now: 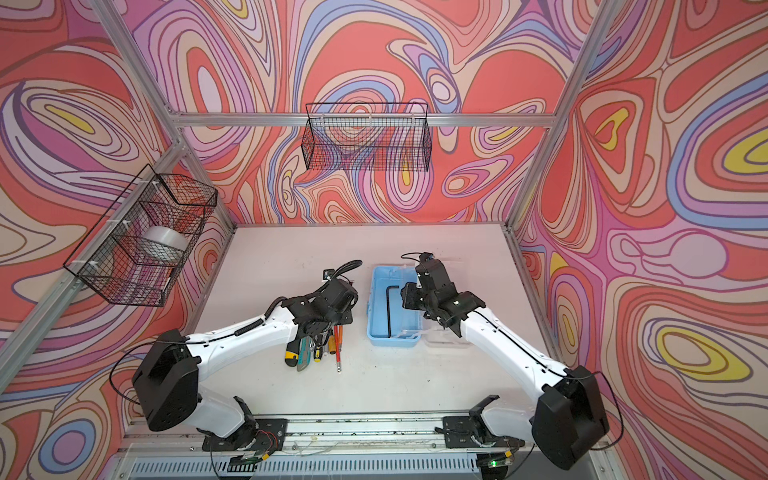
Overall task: Pack the tool kit
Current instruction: 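Lift the orange-handled hex key with the left gripper over the box, then lower the orange-handled hex key into the box and open the left gripper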
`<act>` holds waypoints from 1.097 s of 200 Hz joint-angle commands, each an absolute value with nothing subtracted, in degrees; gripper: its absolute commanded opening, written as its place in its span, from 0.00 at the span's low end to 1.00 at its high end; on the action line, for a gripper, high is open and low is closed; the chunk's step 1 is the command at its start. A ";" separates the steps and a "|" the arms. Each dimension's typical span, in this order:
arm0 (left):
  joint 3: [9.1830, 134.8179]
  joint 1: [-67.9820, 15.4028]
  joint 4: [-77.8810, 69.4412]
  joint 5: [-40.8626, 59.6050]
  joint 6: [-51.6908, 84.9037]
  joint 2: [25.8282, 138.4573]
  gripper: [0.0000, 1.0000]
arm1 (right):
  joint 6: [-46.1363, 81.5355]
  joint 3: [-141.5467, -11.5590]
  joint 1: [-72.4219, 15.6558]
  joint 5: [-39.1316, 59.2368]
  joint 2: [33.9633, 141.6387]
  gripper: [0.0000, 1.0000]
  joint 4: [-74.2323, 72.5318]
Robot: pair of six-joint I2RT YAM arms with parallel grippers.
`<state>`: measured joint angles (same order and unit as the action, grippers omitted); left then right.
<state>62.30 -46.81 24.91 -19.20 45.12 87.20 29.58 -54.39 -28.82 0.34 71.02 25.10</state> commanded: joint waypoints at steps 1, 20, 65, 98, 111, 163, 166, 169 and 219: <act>67.37 -46.89 23.38 -15.99 43.27 89.11 0.00 | 28.74 -55.94 -28.40 -2.55 69.27 0.38 26.79; 71.62 -47.18 21.48 -13.91 42.80 92.15 0.00 | 28.56 -55.90 -28.04 -2.97 68.69 0.38 27.15; 79.72 -47.12 19.77 -11.12 42.19 100.20 0.00 | 28.31 -55.37 -27.16 -3.32 67.11 0.38 28.17; 82.91 -47.16 19.71 -9.94 42.86 104.75 0.00 | 28.19 -54.64 -26.42 -3.34 66.20 0.38 28.39; 83.10 -47.12 19.06 -9.05 43.56 105.98 0.00 | 28.12 -54.33 -26.21 -3.16 66.09 0.38 28.31; 84.58 -47.26 19.36 -8.94 45.41 110.73 0.00 | 28.04 -53.10 -25.71 -2.29 66.53 0.38 27.17; 84.82 -47.26 19.54 -9.01 45.44 111.00 0.00 | 27.99 -52.94 -25.70 -2.29 66.53 0.38 26.99; 85.07 -47.24 19.72 -9.12 45.44 111.40 0.00 | 27.99 -52.85 -25.67 -2.29 66.53 0.38 26.94; 89.08 -47.06 21.02 -9.75 45.94 117.47 0.00 | 28.01 -51.95 -25.18 -2.19 67.23 0.38 26.31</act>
<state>86.21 -46.94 20.36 -8.80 44.82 114.76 28.56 -53.04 -25.58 -2.09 67.00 27.35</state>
